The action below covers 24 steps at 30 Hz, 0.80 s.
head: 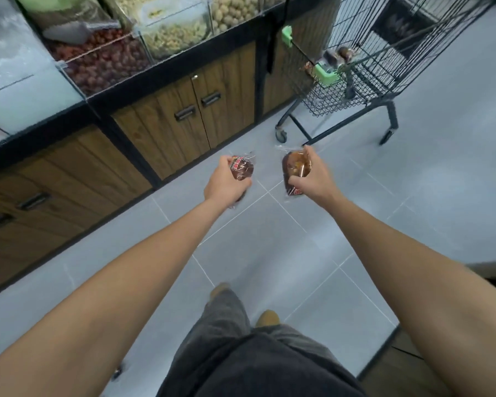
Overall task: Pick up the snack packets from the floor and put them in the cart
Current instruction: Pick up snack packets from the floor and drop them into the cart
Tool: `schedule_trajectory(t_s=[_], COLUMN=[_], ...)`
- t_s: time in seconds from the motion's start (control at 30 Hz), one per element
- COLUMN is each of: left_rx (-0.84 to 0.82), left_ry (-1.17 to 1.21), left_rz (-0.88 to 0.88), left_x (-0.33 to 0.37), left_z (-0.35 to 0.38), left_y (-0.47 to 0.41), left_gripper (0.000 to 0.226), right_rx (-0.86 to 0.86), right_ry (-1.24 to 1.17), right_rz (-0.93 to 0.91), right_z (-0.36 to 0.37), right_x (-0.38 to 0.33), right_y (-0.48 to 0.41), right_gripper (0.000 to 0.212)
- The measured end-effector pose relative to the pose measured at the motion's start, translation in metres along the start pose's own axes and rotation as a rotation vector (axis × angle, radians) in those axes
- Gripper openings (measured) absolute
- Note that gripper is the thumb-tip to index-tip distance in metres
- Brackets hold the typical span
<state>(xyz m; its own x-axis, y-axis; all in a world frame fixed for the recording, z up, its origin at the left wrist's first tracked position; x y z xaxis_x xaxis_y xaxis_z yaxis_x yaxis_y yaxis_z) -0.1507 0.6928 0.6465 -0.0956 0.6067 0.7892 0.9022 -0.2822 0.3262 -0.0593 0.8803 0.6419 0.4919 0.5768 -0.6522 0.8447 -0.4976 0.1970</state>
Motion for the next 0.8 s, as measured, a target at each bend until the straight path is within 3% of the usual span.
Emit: schedule_trajectory(t_s=[0.2,0.33,0.8], left_rx=[-0.061,-0.081,-0.15], left_ry=[-0.012,-0.033,0.003], left_rz=[0.031,0.072,0.125], left_x=[0.05,0.091,0.273], left_z=[0.068,0.112,0.221], left_y=[-0.048,-0.101,-0.316], left_gripper=[0.057,0.058,0.058], right_rx=[0.056,0.102,0.101], right_ry=[-0.028,-0.036,-0.017], right_rz=[0.033,0.016,0.054], right_z=[-0.053,-0.092,-0.225], right_x=[0.044,0.062,0.104], right_y=[-0.044,-0.093,-0.338], right_gripper=[0.076,0.063,0.058])
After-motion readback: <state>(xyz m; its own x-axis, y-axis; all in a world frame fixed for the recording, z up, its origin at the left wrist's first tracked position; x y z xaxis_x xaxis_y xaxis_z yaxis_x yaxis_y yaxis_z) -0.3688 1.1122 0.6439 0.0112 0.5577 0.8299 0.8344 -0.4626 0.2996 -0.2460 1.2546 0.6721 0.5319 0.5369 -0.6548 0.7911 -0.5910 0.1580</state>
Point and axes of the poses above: each hand's wrist, its own y-axis away from the middle knuckle, its own z-axis out of the palm, x = y × z, the point moved 3 cm from there along -y, towards the middle knuckle, and after that the axes turned 12 degrees about y, right-handed, at the moved point
